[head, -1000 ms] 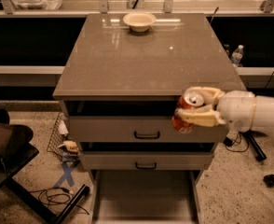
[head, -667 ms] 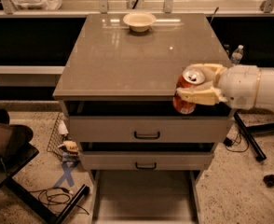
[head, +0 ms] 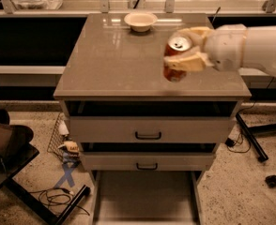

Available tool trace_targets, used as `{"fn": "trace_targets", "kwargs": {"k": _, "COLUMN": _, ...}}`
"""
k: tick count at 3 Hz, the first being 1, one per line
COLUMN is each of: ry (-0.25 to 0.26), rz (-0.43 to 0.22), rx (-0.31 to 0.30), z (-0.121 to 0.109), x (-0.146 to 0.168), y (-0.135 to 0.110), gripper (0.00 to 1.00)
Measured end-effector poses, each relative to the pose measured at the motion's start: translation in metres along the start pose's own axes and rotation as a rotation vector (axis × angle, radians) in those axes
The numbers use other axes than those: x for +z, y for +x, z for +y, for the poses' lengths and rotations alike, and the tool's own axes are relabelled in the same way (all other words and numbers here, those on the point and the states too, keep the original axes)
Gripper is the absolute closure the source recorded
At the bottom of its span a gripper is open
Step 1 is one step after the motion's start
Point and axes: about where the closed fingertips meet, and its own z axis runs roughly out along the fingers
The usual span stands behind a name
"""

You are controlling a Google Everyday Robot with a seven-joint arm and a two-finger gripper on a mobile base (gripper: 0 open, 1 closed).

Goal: Pick coke can from bottom drawer and place on counter

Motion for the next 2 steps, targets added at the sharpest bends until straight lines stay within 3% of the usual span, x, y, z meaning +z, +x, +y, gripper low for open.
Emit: {"fn": "trace_targets", "kwargs": {"k": 2, "ry": -0.141, "rz": -0.079, "rx": -0.048, "z": -0.031, "x": 0.089, "y": 0.007, "gripper": 1.00}}
